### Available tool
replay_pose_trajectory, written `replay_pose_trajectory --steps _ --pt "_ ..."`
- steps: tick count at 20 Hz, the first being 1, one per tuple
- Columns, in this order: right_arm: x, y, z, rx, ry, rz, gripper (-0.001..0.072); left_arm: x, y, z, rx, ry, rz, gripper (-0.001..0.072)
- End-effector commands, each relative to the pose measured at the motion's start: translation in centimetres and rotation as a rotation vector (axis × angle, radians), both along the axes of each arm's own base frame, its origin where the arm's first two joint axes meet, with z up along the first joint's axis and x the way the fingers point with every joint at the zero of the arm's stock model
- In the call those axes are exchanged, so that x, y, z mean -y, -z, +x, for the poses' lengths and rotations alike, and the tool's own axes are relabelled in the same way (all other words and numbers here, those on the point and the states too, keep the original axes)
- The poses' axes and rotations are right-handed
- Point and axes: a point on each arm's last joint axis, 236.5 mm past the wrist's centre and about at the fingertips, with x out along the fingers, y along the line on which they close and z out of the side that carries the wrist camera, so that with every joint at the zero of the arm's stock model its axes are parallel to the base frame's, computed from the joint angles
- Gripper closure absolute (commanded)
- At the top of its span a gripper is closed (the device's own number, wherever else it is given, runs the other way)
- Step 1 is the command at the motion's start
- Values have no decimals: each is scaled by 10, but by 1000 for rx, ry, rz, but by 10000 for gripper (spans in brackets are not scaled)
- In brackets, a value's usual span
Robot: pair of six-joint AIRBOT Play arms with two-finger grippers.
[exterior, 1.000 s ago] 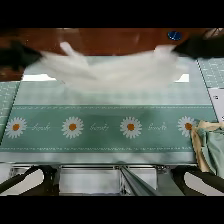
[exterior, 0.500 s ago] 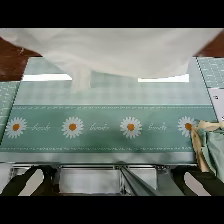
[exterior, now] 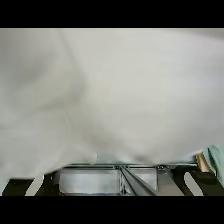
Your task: Fold the shirts.
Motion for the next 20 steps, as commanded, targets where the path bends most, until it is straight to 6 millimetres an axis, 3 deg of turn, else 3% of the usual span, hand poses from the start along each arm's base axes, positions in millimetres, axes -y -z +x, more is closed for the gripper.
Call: replay_pose_trajectory --steps 1,3,7,9,11,15,18,19,20 --pt "-7 76 18 -235 -26 63 693 -6 66 34 -200 -4 16 686" --pt "-14 131 48 -348 -62 115 693 -8 129 75 -356 -9 0 686" --pt "-3 230 124 -464 0 209 693 -14 263 159 -586 -51 -61 686" --pt "3 273 164 -532 19 227 693 -18 317 198 -670 -76 -84 686" --pt "-7 305 213 -556 -4 325 693 -17 359 235 -739 -88 -115 686" --pt "-14 374 297 -622 9 500 692 -8 415 297 -814 -91 -226 686" --pt "-17 408 340 -695 11 563 692 7 431 326 -859 -61 -320 683" --pt "-17 411 353 -707 21 590 597 13 428 333 -860 -46 -362 628" --pt "-17 410 363 -711 29 612 365 18 424 337 -864 -36 -394 452"
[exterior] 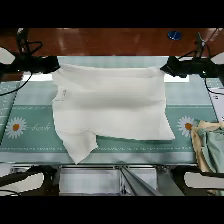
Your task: Fold the shirts.
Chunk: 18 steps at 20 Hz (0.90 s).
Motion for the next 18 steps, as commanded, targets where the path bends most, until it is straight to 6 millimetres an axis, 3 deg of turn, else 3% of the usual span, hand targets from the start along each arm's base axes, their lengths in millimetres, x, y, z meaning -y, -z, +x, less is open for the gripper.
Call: replay_pose_trajectory --steps 1,2,4,7,8,9,11,13,16,18 --pt "0 16 44 -38 39 91 299 17 2 24 -33 -22 -133 195" --pt "7 5 46 -27 29 90 299 10 -5 22 -41 -15 -123 198" --pt "34 -17 32 -50 13 87 301 -29 -15 8 -103 -15 -61 198" --pt "117 -15 -35 -189 24 -114 302 -105 -11 -48 -287 -95 -53 198" --pt "153 -3 -66 -268 101 -218 302 -121 5 -80 -398 -162 -108 199" --pt "174 14 -93 -325 219 -249 302 -127 26 -111 -494 -220 -163 198" --pt "170 52 -147 -358 308 -224 302 -121 70 -173 -606 -276 -238 199" --pt "142 83 -193 -350 330 -144 302 -99 100 -214 -643 -317 -364 198" --pt "92 93 -225 -304 343 69 302 -64 136 -261 -760 -357 -520 199" --pt "64 86 -232 -270 313 170 302 -56 153 -274 -789 -366 -529 199"
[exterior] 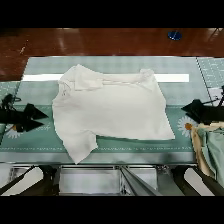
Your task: Fold the shirts.
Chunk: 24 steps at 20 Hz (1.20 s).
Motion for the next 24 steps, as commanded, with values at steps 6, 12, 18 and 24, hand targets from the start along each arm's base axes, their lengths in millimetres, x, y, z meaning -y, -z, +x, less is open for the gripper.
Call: replay_pose_trajectory --steps 6,12,18,24 --pt "-50 1 -28 63 -13 173 302 33 40 -11 -10 -101 -74 200" --pt "-11 1 -29 65 95 125 301 48 59 -10 -51 -48 -67 237" --pt "-17 46 -113 -295 -2 77 301 52 52 2 13 -44 -93 686" --pt "-31 58 -131 -395 -115 25 300 61 45 -1 40 17 -128 685"
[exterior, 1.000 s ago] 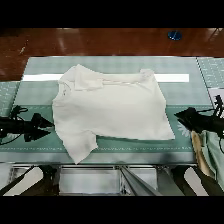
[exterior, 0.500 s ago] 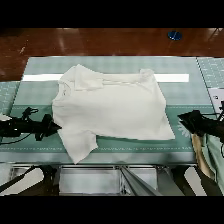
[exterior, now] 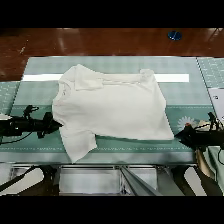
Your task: Fold the shirts.
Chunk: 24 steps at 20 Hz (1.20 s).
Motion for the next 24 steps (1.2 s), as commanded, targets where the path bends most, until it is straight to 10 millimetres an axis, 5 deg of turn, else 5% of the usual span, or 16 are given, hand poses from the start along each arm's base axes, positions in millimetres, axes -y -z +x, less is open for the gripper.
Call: replay_pose_trajectory --steps 1,7,10,11,12,13,14,16,18,21,24 --pt "-8 9 -13 -74 -66 -4 300 4 -3 -1 18 27 -16 685" --pt "-25 21 43 59 21 66 303 4 -3 -1 19 26 -15 685" --pt "-55 31 52 51 -18 132 324 3 -2 0 21 24 -12 685" --pt "-64 35 53 45 -48 143 384 3 -3 0 21 25 -12 685" --pt "-72 37 57 58 -78 148 590 3 -3 0 22 25 -12 685" --pt "-80 30 67 100 -116 162 692 4 -4 1 24 24 -16 685" --pt "-86 17 79 147 -151 178 693 5 -11 7 48 33 -27 685" --pt "-85 -29 114 261 -223 173 693 9 -46 34 170 41 -78 686" --pt "-74 -107 161 458 -286 104 693 10 -122 83 417 8 -135 686" --pt "-54 -260 211 791 -351 -87 693 2 -283 134 855 -30 -124 686" --pt "-40 -397 209 1044 -378 -300 693 4 -424 123 1234 62 91 686"
